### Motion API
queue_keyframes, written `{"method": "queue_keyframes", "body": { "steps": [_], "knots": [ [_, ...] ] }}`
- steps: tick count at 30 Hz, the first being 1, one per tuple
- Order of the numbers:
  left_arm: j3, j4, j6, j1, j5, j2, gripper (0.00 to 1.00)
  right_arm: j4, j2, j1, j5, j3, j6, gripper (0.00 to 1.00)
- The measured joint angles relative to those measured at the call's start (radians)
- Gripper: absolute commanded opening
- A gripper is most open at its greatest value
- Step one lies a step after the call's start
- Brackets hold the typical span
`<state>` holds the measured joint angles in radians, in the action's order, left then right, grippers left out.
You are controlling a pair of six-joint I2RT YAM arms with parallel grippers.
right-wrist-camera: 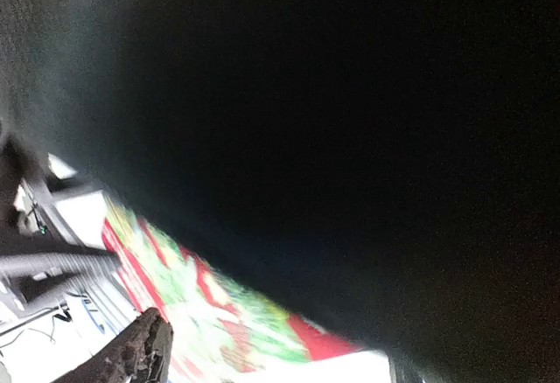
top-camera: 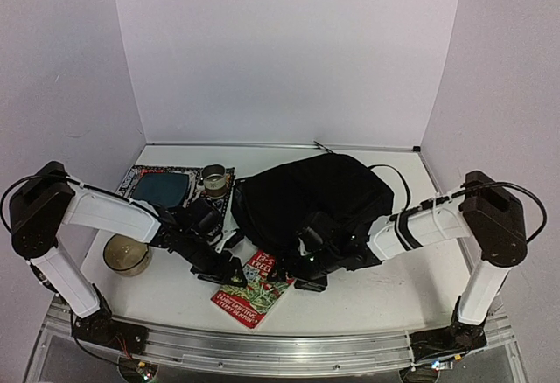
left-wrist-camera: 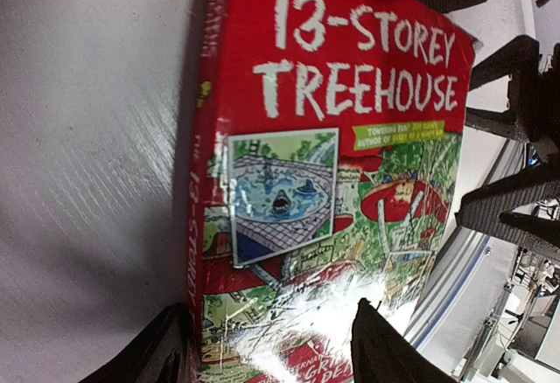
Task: Pack the student bag
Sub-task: Adjust the book at the center of the board, then pick up the book from the center of the board.
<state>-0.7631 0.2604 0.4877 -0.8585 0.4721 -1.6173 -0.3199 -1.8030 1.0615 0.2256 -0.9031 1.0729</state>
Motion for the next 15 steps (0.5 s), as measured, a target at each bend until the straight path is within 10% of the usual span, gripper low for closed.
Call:
{"method": "queue_keyframes", "body": {
  "steps": [15],
  "knots": [
    [0.089,-0.007,0.146,-0.005,-0.002,0.098,0.54,0.011,-0.077,-0.012,-0.035,-0.124,-0.086,0.61]
  ]
}}
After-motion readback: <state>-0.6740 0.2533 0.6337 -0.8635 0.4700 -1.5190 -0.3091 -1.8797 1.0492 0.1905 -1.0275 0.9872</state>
